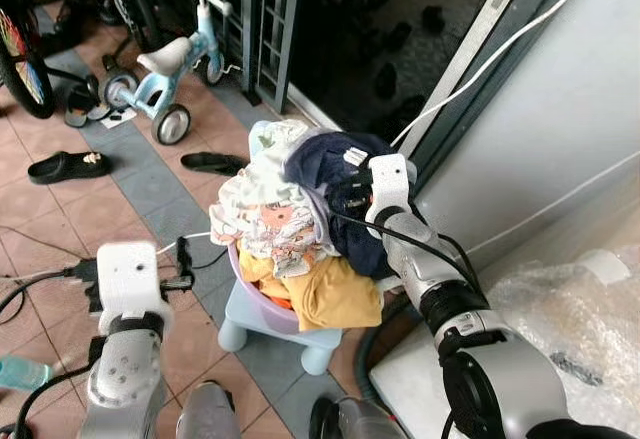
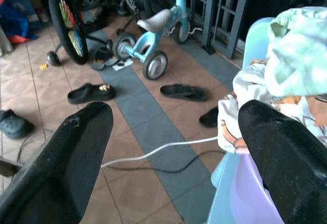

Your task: Clothes washing

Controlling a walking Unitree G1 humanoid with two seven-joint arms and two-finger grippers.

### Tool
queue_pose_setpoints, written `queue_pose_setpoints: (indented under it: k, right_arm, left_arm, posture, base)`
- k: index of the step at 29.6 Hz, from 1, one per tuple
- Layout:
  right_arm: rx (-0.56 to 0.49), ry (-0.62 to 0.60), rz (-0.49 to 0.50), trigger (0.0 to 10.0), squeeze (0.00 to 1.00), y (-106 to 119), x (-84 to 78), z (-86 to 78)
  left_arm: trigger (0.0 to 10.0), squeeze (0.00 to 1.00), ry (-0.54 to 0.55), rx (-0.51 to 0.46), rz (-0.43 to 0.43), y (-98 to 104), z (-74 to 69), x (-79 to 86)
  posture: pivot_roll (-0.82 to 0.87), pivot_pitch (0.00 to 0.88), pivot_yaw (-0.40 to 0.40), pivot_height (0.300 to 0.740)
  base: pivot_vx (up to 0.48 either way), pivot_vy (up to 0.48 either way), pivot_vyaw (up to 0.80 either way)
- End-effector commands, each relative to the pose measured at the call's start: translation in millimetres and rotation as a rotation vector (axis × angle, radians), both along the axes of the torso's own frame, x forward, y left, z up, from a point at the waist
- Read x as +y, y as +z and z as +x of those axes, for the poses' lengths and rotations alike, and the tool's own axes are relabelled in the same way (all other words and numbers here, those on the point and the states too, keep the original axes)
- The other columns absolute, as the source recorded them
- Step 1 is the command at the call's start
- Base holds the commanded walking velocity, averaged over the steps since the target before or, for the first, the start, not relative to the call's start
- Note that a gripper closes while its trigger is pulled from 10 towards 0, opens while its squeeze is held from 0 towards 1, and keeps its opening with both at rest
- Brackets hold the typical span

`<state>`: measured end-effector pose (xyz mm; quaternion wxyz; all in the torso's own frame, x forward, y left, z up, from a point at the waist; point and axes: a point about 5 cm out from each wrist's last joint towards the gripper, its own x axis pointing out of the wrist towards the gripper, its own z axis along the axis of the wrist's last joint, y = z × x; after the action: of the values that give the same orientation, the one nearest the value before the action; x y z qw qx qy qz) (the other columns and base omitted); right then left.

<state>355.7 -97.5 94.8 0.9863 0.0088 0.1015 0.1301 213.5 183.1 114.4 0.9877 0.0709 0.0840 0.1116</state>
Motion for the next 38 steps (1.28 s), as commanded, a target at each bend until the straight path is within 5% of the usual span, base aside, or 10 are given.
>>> queue_pose_setpoints:
  k: [1,4,9,16,18,23,38]
  right_arm:
    - [-0.091,-0.009,0.06,0.0,0.0,13.3,-9.2,-3.6]
    - [-0.15,-0.005,0.073,0.0,0.0,20.8,-12.6,-8.8]
    - [-0.307,-0.02,0.091,0.0,0.0,45.4,-34.5,-41.7]
    - [-0.331,-0.062,-0.006,0.0,0.0,49.3,-57.9,-78.8]
    - [-0.336,-0.099,-0.044,10.0,0.0,52.4,-63.8,-78.4]
    - [-0.371,-0.16,-0.071,10.0,0.0,68.6,-68.0,-62.4]
    - [-0.431,-0.157,-0.136,10.0,0.0,78.6,-64.5,-57.2]
  left_arm:
    - [10.0,0.0,0.026,-0.001,0.017,-3.5,6.7,3.8]
    - [10.0,0.0,0.016,-0.014,0.014,-3.9,14.6,3.0]
    - [10.0,0.0,-0.018,-0.065,0.011,0.6,33.6,-4.5]
    - [10.0,0.0,-0.089,-0.114,0.012,1.6,52.0,-13.1]
    - [10.0,0.0,-0.106,-0.127,0.008,2.2,58.5,-17.8]
    - [10.0,0.0,-0.122,-0.15,0.019,4.0,67.2,-20.6]
    - [10.0,0.0,-0.115,-0.142,0.025,-4.4,62.2,-17.2]
  posture:
    - [0.09,0.0,-0.098,0.74]
    - [0.08,0.0,-0.083,0.74]
    - [0.04,0.0,-0.05,0.74]
    - [-0.02,0.0,-0.015,0.74]
    - [-0.04,0.0,-0.003,0.74]
    - [-0.04,0.0,0.005,0.74]
    - [-0.03,0.0,0.0,0.74]
  base:
    - [0.0,0.0,0.0]
    - [0.0,0.0,0.0]
    - [0.0,0.0,0.0]
    - [0.0,0.0,0.0]
    - [0.0,0.0,-0.61]
    - [0.0,-0.062,-0.77]
    - [0.0,-0.304,-0.42]
